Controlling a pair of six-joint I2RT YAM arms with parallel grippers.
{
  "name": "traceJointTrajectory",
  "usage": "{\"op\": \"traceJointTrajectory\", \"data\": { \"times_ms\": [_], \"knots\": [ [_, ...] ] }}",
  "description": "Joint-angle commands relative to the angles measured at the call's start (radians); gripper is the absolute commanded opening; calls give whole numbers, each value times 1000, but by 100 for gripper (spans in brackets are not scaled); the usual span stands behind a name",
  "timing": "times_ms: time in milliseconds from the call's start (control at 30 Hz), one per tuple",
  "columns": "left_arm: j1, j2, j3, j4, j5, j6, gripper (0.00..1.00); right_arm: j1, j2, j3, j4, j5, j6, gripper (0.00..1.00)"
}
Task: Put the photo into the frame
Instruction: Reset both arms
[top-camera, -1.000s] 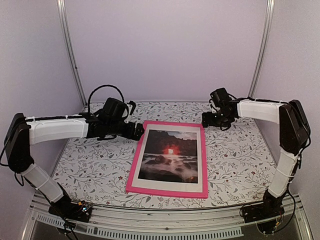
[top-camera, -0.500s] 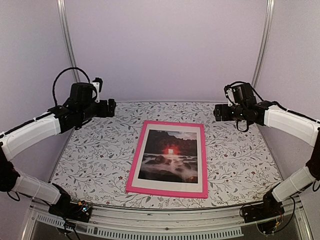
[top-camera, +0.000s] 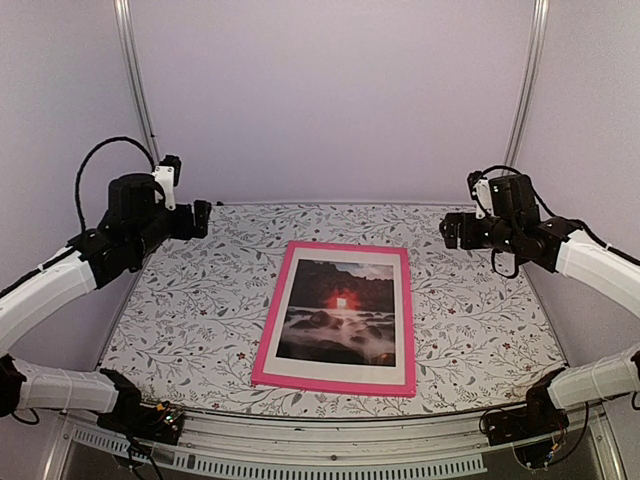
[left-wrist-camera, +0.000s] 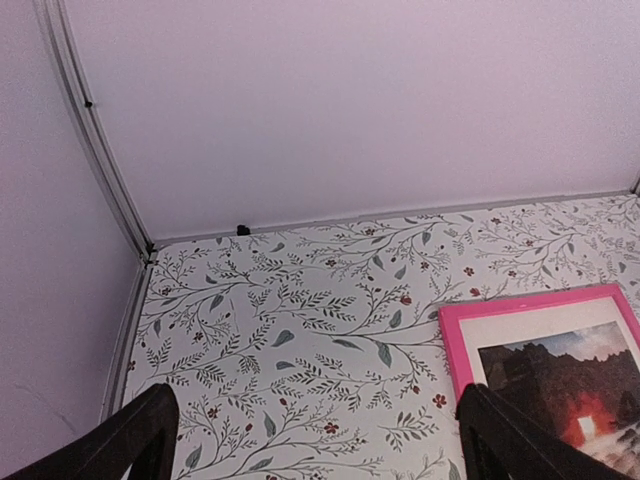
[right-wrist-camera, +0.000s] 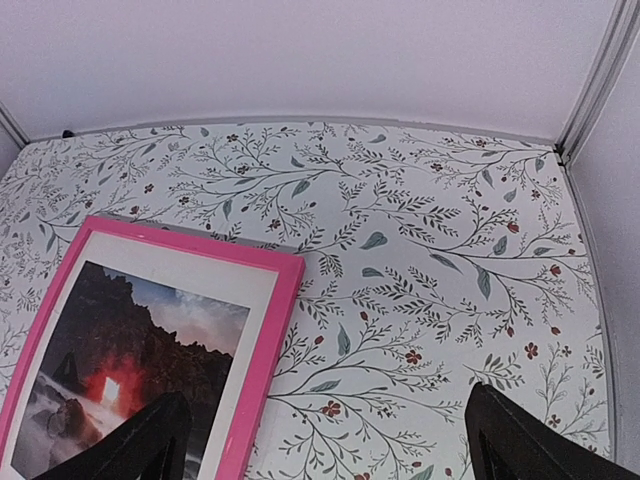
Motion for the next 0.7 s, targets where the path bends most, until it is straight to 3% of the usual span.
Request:
{"op": "traceJointTrajectory", "data": {
  "times_ms": [0,667],
  "knots": [
    [10,-49,-47,54,19,25,100,-3,-81,-32,36,-16,10,99],
    [9,-49,-62,56,39,23,100,-3,-59,-87,147,-16,13,99]
  ]
}}
